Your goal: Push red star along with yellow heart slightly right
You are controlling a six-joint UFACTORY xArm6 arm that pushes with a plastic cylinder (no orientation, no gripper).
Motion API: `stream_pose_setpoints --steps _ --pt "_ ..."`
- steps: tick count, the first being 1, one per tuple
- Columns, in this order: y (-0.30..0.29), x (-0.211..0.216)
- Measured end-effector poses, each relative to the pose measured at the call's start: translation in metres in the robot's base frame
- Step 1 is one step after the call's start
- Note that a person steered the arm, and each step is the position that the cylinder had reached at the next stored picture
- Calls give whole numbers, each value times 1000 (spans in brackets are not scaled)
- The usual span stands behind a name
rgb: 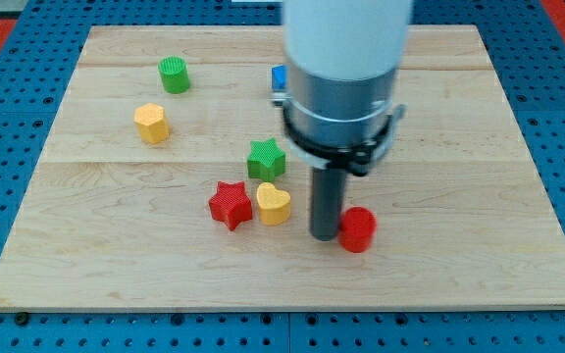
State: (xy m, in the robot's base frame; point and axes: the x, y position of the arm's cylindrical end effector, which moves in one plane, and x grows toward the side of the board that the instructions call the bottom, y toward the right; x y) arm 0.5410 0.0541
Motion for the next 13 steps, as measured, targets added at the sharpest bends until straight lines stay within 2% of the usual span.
stream_pose_setpoints --steps 3,4,5,7,8,9,10,13 --pt "103 0" --pt "73 14" --pt "17 34" --pt "-164 45" --pt "-264 29" --pt "-270 -32" --pt "-231 -71" --pt "-219 -77"
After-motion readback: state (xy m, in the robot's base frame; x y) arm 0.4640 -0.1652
